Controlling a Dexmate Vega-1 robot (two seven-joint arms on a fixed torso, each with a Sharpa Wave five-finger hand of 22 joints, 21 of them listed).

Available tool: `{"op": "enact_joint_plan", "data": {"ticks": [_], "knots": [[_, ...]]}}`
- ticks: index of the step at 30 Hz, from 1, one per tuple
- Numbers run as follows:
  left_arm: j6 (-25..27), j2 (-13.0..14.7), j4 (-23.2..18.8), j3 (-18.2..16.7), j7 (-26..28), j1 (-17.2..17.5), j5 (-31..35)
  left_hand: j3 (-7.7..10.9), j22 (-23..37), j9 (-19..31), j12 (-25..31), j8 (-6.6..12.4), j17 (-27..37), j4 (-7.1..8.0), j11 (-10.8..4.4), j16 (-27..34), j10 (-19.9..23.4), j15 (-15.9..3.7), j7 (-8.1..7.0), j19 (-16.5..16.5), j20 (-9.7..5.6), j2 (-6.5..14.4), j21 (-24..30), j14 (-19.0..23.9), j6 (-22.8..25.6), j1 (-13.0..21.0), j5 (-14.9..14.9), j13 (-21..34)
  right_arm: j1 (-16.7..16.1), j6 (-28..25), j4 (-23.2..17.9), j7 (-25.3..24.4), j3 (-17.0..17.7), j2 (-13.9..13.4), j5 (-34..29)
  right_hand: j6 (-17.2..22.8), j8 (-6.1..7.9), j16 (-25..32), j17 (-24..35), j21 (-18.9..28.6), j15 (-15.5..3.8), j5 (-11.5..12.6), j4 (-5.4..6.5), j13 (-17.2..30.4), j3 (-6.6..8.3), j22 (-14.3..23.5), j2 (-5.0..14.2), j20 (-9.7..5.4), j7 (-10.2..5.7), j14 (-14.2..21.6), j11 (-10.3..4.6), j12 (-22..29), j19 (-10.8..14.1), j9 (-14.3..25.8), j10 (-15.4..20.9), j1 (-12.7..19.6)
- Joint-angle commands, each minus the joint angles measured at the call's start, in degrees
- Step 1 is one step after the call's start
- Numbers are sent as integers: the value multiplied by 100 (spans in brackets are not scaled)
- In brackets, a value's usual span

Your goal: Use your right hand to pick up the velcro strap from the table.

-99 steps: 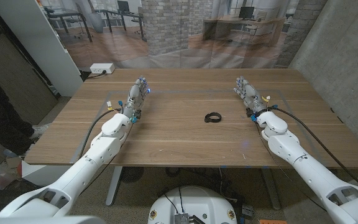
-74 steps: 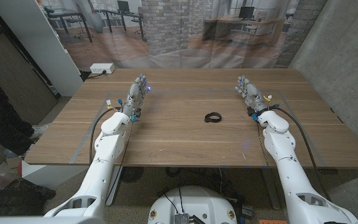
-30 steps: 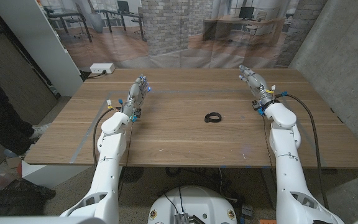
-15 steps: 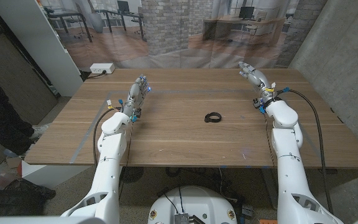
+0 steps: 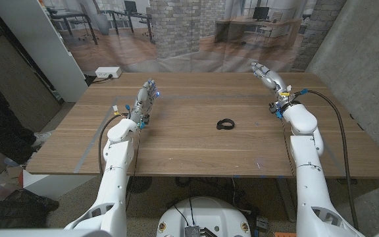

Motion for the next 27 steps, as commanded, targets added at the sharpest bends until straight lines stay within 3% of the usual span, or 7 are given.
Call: {"op": "enact_joint_plan", "data": {"ticks": [1,27], "knots": [[-2,6,34,-11,-21,-19,2,-4,14,25,16,19,25,-3,-3,21,-318,-33,-8,-173,22,562,5,-944,-376,33,40,9,-74,149,-238,85,-63,-152,-288,78,21,33,11,48,-13,-1,-46,27,29,17,-18,-140,0,65,-7,30,64,6,50,82],[-9,0,107,-12,-8,-75,36,-15,14,26,1,3,25,-6,0,8,-313,-39,-8,-190,22,558,-18,-943,-372,38,52,9,-150,377,-611,129,-191,-500,-1056,100,8,29,15,44,-12,-4,-170,29,63,17,-11,-135,2,119,-33,13,111,10,81,176]]}}
